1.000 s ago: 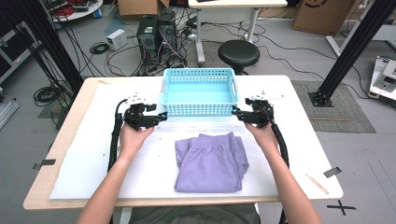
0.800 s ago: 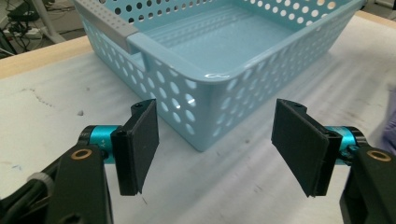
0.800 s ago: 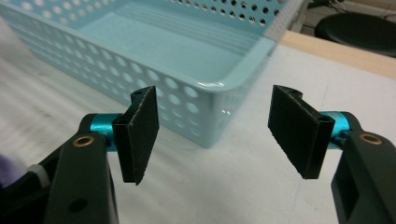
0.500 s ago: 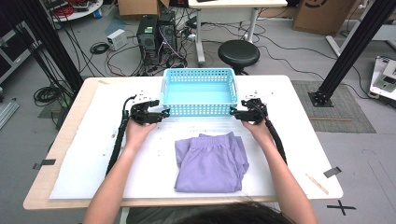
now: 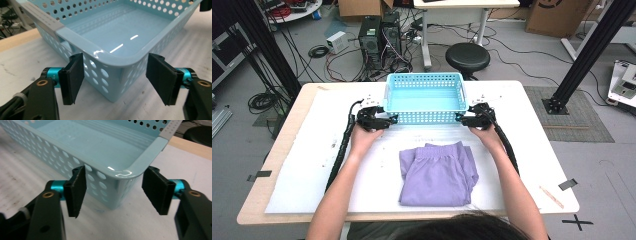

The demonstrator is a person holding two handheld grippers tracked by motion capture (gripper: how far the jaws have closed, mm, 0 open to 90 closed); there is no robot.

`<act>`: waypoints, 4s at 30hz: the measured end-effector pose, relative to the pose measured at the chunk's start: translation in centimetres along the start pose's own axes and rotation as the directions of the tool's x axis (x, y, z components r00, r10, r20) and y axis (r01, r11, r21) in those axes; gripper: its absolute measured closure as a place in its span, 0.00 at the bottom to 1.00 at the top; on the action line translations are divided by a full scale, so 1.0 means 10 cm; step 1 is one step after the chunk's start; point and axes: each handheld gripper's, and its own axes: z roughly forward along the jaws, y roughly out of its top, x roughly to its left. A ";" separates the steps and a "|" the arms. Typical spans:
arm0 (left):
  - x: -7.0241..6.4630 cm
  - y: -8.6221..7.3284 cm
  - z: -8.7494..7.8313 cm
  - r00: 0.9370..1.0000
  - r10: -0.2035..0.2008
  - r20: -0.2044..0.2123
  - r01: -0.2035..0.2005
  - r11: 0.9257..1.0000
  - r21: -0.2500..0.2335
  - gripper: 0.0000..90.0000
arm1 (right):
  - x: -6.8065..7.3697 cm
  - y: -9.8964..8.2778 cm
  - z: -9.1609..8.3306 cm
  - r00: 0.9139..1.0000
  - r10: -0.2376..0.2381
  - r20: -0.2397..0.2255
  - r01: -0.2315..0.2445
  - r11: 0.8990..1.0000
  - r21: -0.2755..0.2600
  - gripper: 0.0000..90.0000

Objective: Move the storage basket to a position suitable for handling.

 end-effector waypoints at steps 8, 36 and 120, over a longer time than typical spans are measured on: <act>-0.01 0.04 0.05 1.000 0.006 -0.009 -0.006 1.000 0.029 0.35 | 0.00 0.00 0.00 1.000 -0.027 0.012 0.027 1.000 -0.009 0.50; -0.14 0.05 0.02 0.999 0.016 -0.039 -0.013 0.998 0.055 0.34 | 0.08 0.00 -0.11 0.998 -0.054 0.018 0.053 0.998 0.021 0.52; -0.62 -0.05 -0.36 0.998 0.065 -0.003 -0.064 0.991 0.117 0.28 | 0.51 -0.52 -0.78 0.994 -0.075 0.083 0.076 0.997 -0.010 0.42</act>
